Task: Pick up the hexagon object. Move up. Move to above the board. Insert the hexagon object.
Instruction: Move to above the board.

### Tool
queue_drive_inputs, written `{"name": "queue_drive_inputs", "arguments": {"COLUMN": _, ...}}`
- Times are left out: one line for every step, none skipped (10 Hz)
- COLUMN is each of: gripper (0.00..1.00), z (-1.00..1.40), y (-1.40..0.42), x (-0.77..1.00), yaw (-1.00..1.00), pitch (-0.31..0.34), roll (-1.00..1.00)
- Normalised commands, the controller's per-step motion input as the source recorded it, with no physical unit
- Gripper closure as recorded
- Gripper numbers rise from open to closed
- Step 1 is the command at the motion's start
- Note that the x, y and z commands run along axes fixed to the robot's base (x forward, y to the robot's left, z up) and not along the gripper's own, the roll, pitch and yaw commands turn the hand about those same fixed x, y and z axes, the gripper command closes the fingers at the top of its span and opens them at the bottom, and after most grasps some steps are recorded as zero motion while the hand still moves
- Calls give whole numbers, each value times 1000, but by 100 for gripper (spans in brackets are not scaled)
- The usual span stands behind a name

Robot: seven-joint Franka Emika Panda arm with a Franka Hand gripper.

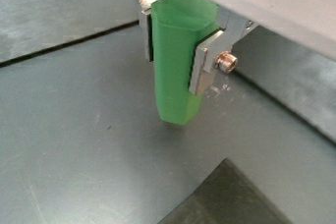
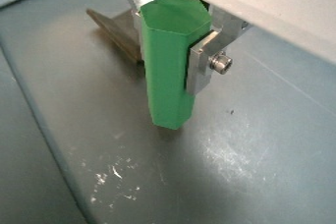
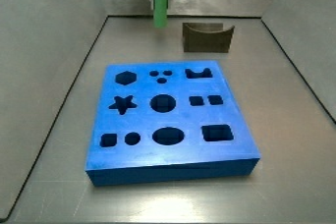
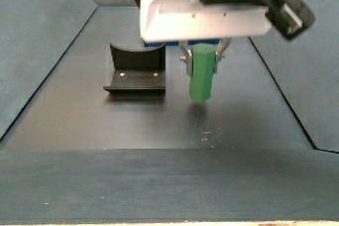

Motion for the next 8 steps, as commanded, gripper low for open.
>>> {"name": "queue_drive_inputs", "arguments": {"gripper": 100, "z": 1000, "y": -88, "x": -6, "yaw": 39, "pitch": -19, "roll": 105}}
{"name": "queue_drive_inputs", "arguments": {"gripper": 100, "z": 1000, "y": -83, "x": -11, "yaw": 24, "pitch": -15, "roll": 47}}
{"name": "queue_drive_inputs", "arguments": {"gripper": 100, "z": 1000, "y": -81, "x": -13, "yaw": 22, "pitch": -13, "roll": 29}}
{"name": "queue_drive_inputs", "arguments": {"gripper": 100, "z": 1000, "y": -76, "x": -18, "yaw": 14, "pitch": -10, "roll": 12}}
{"name": "queue_drive_inputs", "arguments": {"gripper": 100, "z": 1000, "y": -71, "x": -21, "yaw": 10, "pitch": -5, "roll": 4}}
{"name": "queue_drive_inputs", "arguments": {"gripper": 100, "z": 1000, "y": -64, "x": -27, "yaw": 4, "pitch": 5, "roll": -6}}
{"name": "queue_drive_inputs", "arguments": {"gripper": 100, "z": 1000, "y": -61, "x": -29, "yaw": 0, "pitch": 7, "roll": -9}}
{"name": "queue_drive_inputs", "arguments": {"gripper": 100, "z": 1000, "y": -54, "x": -34, "yaw": -4, "pitch": 14, "roll": -12}}
